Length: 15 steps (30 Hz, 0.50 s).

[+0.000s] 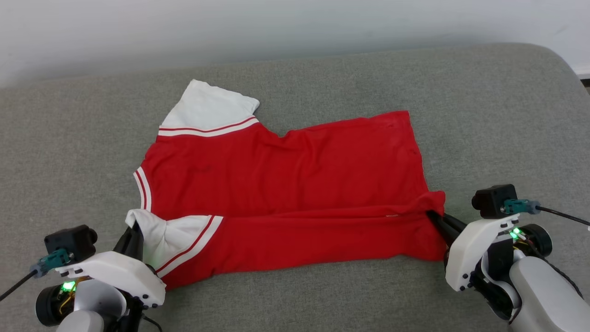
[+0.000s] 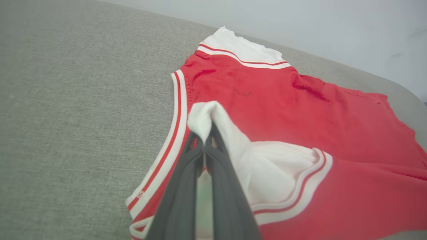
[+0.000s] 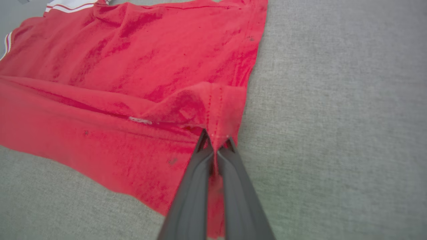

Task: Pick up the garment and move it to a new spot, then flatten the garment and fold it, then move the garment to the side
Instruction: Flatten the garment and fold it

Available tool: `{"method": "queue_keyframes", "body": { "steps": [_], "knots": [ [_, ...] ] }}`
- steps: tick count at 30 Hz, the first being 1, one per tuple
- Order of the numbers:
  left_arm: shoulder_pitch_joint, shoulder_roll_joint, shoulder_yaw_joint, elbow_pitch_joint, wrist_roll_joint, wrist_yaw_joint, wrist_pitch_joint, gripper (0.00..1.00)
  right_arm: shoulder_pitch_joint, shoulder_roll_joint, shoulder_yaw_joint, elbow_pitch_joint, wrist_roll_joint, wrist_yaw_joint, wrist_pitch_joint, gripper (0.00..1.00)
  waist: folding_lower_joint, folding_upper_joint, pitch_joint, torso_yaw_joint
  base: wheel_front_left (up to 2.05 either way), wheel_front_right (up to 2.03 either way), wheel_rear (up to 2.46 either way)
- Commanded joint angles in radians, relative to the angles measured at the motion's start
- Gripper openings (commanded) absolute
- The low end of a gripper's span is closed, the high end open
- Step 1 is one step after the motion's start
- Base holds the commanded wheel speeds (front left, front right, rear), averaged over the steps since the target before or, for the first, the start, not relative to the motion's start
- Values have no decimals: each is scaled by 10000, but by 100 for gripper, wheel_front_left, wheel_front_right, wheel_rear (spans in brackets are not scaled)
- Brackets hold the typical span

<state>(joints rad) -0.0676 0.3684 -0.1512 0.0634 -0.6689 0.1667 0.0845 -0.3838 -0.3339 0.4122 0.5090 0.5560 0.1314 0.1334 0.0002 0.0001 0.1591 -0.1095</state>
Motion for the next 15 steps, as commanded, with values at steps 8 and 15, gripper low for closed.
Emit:
{"method": "queue_keyframes", "body": {
  "steps": [8,15],
  "knots": [
    [-1334,-178,-35,1456,-83,-398,-375,0,-473,34,284,23,20,-14,-32,0,-2,-1,977,0,0,0,0],
    [-2174,-406,-277,2696,-352,-819,-100,78,-721,-61,602,404,59,-16,-189,88,-2,-1,1326,36,0,0,0]
  ]
}}
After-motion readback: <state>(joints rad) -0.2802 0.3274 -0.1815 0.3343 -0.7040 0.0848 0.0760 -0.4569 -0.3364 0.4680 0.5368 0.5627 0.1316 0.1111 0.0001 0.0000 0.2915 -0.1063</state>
